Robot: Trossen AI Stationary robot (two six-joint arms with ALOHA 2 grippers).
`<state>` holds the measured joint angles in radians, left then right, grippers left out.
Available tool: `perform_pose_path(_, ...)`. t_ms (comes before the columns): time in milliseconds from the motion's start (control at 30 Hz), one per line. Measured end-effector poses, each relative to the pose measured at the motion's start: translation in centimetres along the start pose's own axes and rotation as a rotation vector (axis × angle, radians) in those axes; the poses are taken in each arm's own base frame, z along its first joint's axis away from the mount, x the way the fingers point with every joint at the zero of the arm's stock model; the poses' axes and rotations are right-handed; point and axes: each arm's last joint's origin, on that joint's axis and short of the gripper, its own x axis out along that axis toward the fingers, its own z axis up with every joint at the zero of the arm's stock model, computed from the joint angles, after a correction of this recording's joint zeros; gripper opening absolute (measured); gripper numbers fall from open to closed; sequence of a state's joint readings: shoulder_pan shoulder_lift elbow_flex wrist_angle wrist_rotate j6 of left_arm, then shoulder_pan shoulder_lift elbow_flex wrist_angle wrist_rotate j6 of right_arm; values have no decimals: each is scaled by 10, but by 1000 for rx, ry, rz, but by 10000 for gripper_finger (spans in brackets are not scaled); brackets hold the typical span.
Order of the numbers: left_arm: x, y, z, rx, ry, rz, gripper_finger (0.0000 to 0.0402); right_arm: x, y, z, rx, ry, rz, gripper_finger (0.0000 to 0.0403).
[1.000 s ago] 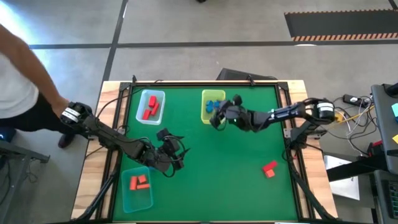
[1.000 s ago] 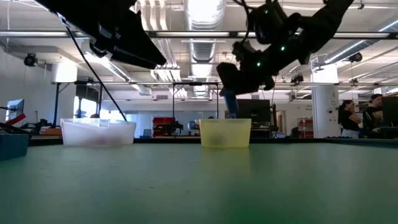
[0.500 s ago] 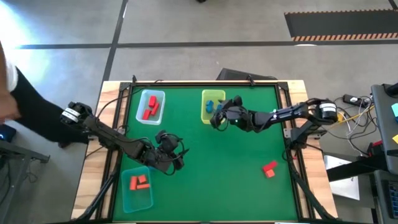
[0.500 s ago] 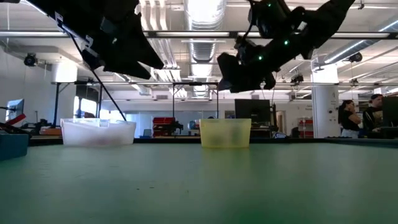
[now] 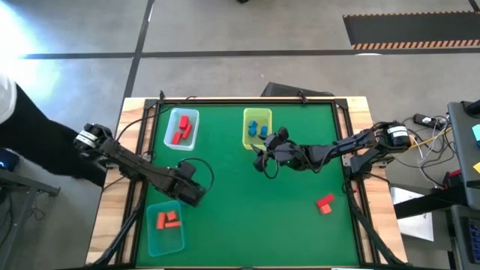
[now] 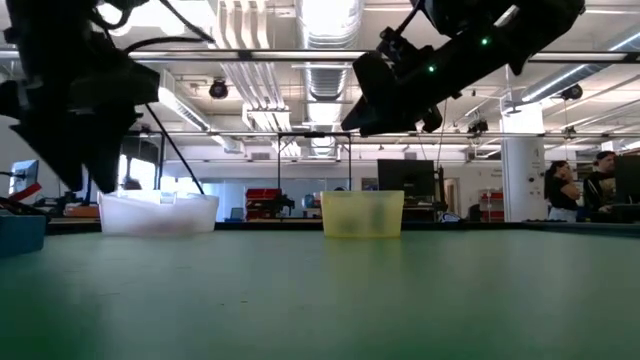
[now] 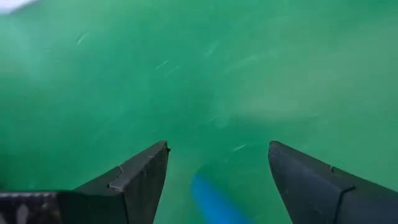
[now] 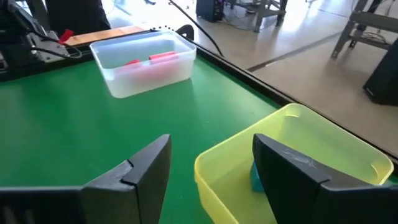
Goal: Sort & place blocks by color
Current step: Put the blue block into the yellow bin
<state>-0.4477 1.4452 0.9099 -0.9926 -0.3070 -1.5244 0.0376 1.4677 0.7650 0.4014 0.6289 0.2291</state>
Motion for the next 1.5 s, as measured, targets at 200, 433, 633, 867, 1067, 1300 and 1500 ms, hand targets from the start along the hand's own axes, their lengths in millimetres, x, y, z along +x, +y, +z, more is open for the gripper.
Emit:
perform_pose_path(200,5,4,-5,-69,104,46,260,0,0,0,-4,0,-2,214)
perform_pose_path(433,18,2,-11,-81,185,97,260,0,0,0,-17,0,-2,214)
perform_pose_path(633,26,-6,-15,-71,230,73,260,0,0,0,-25,1,-1,214)
perform_pose_path(867,28,-6,-16,-76,261,85,222,0,0,0,-33,1,-1,215)
perform_pose_path(1067,28,-6,-16,-76,260,86,153,0,0,0,-35,2,-1,215)
perform_pose_path(1300,28,-6,-16,-76,237,85,73,0,0,0,-46,2,0,215)
perform_pose_path(1500,30,-6,-9,-48,136,86,15,0,0,0,-51,2,0,215)
